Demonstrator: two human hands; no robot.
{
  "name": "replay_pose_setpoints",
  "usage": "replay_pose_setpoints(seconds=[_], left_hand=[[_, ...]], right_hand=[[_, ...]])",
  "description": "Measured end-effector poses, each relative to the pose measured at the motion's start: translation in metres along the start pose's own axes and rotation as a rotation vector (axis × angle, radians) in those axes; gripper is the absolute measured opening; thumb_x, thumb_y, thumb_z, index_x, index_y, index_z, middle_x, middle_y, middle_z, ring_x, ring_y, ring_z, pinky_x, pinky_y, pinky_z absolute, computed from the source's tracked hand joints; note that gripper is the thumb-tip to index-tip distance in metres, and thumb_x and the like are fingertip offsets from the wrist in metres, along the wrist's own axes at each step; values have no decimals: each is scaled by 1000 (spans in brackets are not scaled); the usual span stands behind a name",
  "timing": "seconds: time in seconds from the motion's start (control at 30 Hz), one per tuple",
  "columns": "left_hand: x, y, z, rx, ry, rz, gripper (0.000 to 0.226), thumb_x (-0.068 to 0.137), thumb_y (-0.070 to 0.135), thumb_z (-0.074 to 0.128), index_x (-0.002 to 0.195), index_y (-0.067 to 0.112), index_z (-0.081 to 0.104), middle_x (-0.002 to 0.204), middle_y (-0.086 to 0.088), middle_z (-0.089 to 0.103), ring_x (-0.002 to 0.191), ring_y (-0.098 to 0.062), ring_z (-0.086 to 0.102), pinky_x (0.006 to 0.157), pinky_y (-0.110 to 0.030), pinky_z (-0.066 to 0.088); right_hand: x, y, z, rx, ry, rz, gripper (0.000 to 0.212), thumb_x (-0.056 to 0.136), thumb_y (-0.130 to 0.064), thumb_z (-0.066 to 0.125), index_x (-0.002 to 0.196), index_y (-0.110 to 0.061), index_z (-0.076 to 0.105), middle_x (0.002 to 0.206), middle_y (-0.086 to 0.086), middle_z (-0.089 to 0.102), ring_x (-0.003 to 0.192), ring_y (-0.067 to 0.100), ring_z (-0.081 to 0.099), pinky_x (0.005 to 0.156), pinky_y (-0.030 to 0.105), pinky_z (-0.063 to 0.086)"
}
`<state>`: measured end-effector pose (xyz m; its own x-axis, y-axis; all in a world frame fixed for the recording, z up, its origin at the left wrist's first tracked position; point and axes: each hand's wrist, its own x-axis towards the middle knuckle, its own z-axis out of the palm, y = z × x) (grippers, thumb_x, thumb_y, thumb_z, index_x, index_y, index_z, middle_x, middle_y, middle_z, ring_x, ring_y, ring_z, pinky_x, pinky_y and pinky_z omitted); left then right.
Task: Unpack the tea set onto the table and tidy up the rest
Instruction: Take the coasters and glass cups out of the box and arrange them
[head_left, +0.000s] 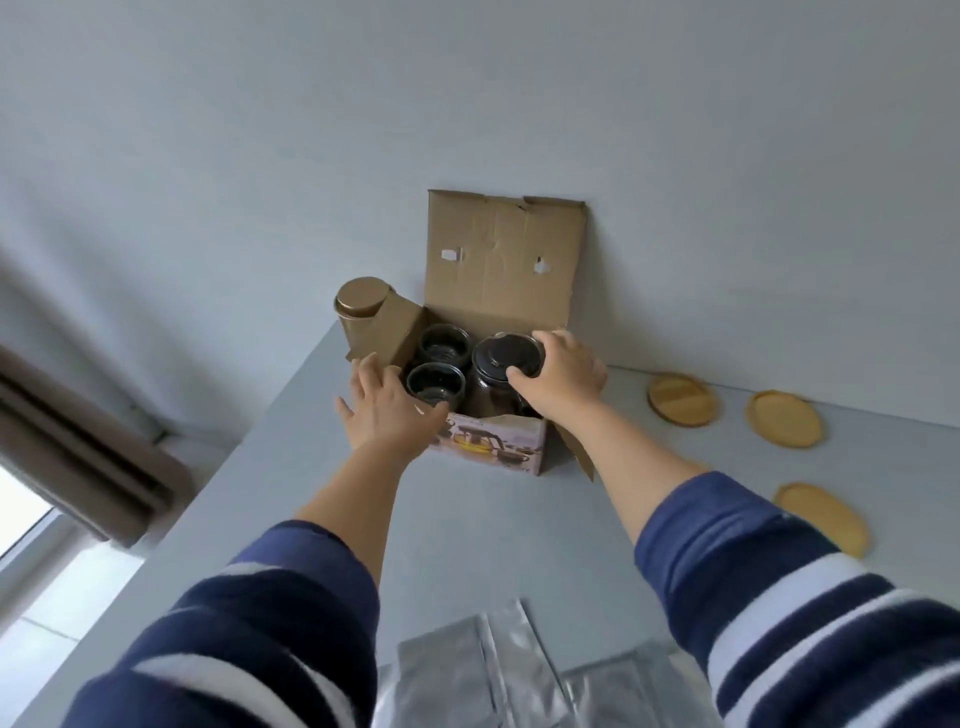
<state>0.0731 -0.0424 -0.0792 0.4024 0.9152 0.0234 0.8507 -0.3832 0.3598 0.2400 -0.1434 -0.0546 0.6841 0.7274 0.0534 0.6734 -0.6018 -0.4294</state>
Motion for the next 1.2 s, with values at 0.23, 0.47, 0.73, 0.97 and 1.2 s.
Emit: replay_pose_setpoints(seconds=[0.23, 0.47, 0.73, 0.97, 1.2], left_hand=[[26, 4, 9, -18, -159, -41, 97, 68, 69, 62, 139, 7, 38, 159, 5, -9, 147, -19, -21, 117, -60, 4], [31, 7, 19, -67, -122, -112, 81, 66, 58, 65, 127, 10, 47, 159, 8, -10, 147, -17, -22, 116, -59, 7], [30, 5, 22, -86, -108, -98, 78, 66, 58, 68, 125, 11, 47, 159, 7, -8, 147, -17, -21, 116, -60, 8], [29, 5, 18, -92, -102, -91, 78, 65, 61, 71, 125, 16, 50, 159, 6, -6, 147, -19, -19, 115, -63, 5], [32, 27, -13, -96, -47, -120, 96, 71, 67, 62, 146, 17, 30, 156, 2, 21, 148, -25, 8, 110, -71, -1]], right_hand=[[52, -63, 35, -200, -190, -76, 73, 82, -64, 51, 139, -18, 42, 147, 3, 42, 139, 25, 32, 115, 55, 13], [75, -92, 55, -346, -296, 87, 86, 69, -83, 45, 123, -17, 60, 135, 5, 55, 137, 30, 30, 112, 58, 14], [71, -93, 58, -303, -117, 94, 81, 67, -77, 53, 119, -15, 59, 126, 4, 61, 129, 28, 43, 112, 60, 9], [55, -79, 28, 44, 156, 44, 79, 68, -68, 62, 120, -12, 42, 106, 3, 64, 102, 26, 62, 99, 44, 36], [31, -24, -31, 379, 239, 171, 69, 72, -54, 71, 116, -14, 37, 106, 3, 54, 89, 21, 57, 66, 30, 45]])
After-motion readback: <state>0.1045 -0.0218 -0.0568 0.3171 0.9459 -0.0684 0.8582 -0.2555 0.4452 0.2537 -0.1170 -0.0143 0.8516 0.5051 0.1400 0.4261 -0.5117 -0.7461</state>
